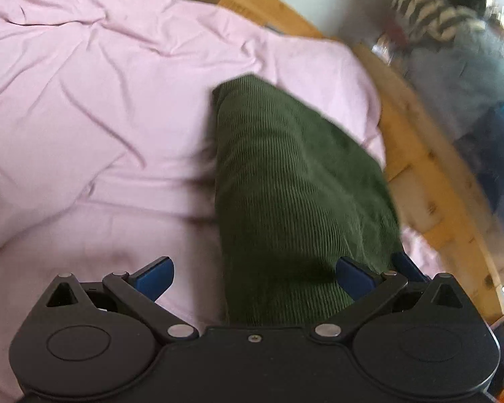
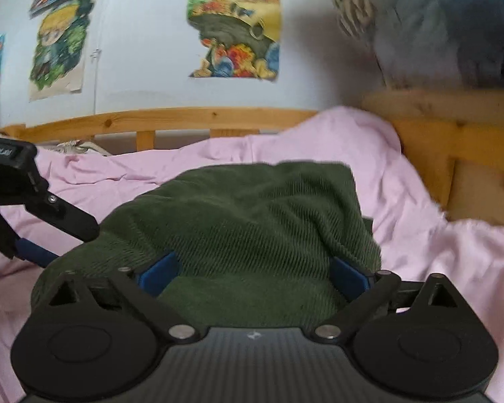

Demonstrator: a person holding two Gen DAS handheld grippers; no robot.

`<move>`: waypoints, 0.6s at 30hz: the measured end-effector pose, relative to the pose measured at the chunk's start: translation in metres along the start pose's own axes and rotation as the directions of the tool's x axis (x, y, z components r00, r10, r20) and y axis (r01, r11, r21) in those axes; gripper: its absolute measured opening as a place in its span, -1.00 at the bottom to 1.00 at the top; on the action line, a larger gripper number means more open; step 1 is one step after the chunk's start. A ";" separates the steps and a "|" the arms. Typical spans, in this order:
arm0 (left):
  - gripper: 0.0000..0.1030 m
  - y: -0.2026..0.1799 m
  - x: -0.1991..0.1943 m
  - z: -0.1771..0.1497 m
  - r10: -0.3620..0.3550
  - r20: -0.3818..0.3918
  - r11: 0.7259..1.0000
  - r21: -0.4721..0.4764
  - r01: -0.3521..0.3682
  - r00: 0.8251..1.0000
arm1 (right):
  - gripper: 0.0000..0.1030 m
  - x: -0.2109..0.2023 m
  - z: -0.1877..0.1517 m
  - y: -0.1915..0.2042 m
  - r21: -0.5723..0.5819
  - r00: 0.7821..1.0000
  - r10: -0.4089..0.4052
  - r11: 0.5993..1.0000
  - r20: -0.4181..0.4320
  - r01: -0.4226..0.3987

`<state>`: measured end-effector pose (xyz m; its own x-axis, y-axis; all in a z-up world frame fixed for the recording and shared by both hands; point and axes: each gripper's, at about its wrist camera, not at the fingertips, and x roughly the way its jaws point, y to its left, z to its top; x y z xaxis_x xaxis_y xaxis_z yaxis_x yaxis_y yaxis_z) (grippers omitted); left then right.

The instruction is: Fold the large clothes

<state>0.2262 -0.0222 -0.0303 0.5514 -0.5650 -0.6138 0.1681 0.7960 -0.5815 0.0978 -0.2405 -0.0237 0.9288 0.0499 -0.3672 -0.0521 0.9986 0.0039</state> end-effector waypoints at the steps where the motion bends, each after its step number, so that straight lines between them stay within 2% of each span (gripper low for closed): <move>1: 0.99 -0.001 0.000 -0.002 0.017 0.017 1.000 0.006 -0.017 1.000 | 0.94 0.001 0.001 -0.001 0.009 1.000 0.002 1.000 -0.003 -0.002; 3: 0.99 -0.001 -0.006 -0.002 0.013 0.069 1.000 0.006 -0.013 0.998 | 0.95 0.000 0.003 -0.002 0.013 1.000 0.001 1.000 -0.006 -0.001; 6: 0.99 0.003 -0.017 0.003 0.001 0.103 1.000 -0.003 0.000 0.995 | 0.98 -0.003 0.012 -0.006 0.024 1.000 0.008 1.000 -0.006 -0.008; 11: 0.99 -0.003 -0.025 0.017 0.036 0.079 0.998 0.050 -0.040 0.996 | 0.99 -0.016 0.034 -0.022 0.055 0.997 0.015 0.998 0.074 -0.019; 14: 0.99 -0.002 -0.031 0.026 0.039 0.065 0.994 0.098 -0.045 0.997 | 0.99 -0.021 0.040 -0.042 0.118 0.995 0.002 0.993 0.104 -0.014; 18: 0.99 0.007 -0.032 0.031 0.001 0.089 0.994 0.105 -0.010 0.996 | 0.99 -0.005 0.039 -0.077 0.286 0.999 0.012 0.958 0.040 -0.023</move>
<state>0.2351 0.0080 0.0023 0.6219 -0.5427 -0.5645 0.2475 0.8201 -0.5158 0.1116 -0.3169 0.0140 0.9421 0.0629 -0.3295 0.0334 0.9598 0.2787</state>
